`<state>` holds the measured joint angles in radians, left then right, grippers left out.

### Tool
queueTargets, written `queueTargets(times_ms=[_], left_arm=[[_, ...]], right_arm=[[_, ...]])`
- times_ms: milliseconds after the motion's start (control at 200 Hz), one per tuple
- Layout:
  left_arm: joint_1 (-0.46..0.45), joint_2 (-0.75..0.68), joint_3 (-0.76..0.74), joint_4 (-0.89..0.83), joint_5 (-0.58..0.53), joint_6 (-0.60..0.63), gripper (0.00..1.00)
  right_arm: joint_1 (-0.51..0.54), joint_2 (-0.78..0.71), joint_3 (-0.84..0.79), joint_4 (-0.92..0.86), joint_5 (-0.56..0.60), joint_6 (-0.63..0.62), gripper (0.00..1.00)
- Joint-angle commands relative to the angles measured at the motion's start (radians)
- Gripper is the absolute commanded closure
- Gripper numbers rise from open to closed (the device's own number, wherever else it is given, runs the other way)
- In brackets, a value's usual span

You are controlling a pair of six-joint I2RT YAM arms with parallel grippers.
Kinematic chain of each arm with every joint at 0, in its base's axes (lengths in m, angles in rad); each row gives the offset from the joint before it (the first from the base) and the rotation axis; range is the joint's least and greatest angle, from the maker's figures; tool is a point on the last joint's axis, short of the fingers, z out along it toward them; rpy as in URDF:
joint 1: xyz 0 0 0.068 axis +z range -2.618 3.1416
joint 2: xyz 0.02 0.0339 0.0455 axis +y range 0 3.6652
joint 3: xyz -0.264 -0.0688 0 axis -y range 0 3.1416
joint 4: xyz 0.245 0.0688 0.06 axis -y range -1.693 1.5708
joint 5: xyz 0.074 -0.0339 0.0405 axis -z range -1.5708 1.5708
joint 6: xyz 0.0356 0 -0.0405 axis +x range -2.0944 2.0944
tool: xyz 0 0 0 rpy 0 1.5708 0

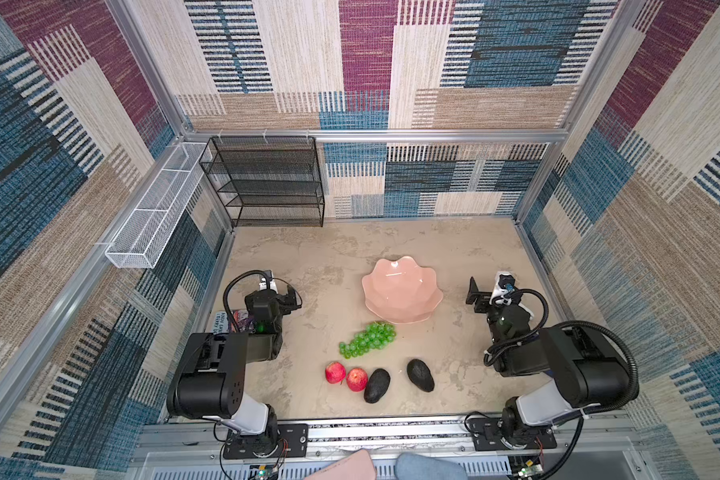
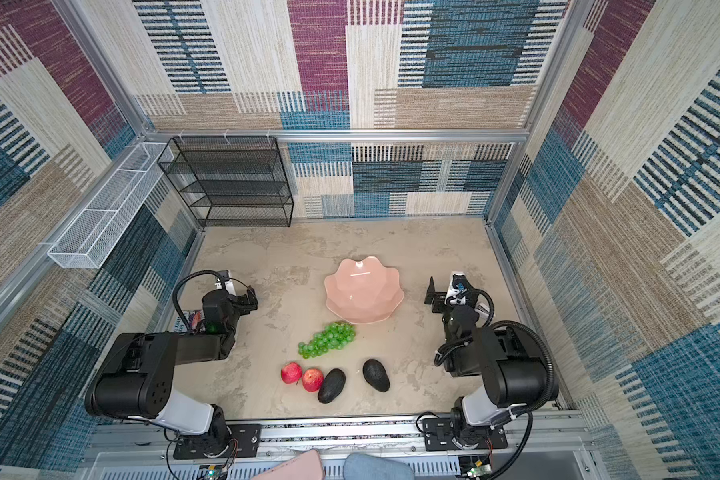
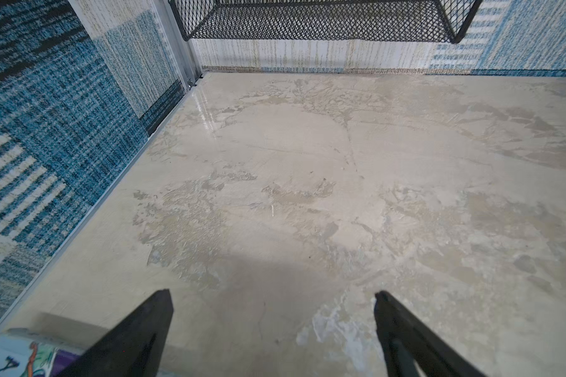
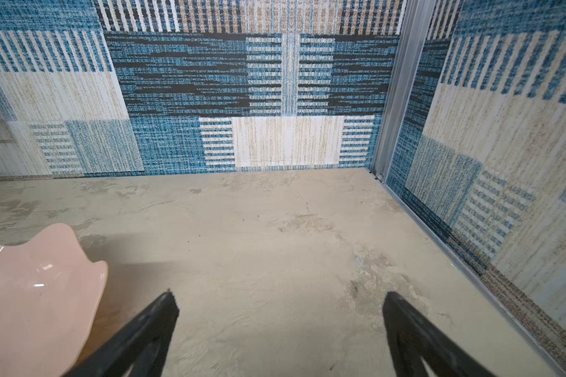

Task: Place and organize the fake fruits in the fruit bowl
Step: 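Raise both arms from rest and move grippers toward the fruit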

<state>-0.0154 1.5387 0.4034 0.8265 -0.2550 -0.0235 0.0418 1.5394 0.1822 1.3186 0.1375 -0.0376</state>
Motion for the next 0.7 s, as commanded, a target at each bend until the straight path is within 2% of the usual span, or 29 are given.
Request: queueTargets(times_ms=[0, 696], left_arm=[[0.000, 0.000, 0.006, 0.021, 0.014, -0.006, 0.01], [0.005, 0.000, 0.006, 0.021, 0.020, -0.007, 0.01]], right_arm=[[0.000, -0.001, 0.004, 0.014, -0.006, 0.012, 0.01], [-0.007, -0.002, 0.009, 0.005, -0.015, 0.018, 0.00]])
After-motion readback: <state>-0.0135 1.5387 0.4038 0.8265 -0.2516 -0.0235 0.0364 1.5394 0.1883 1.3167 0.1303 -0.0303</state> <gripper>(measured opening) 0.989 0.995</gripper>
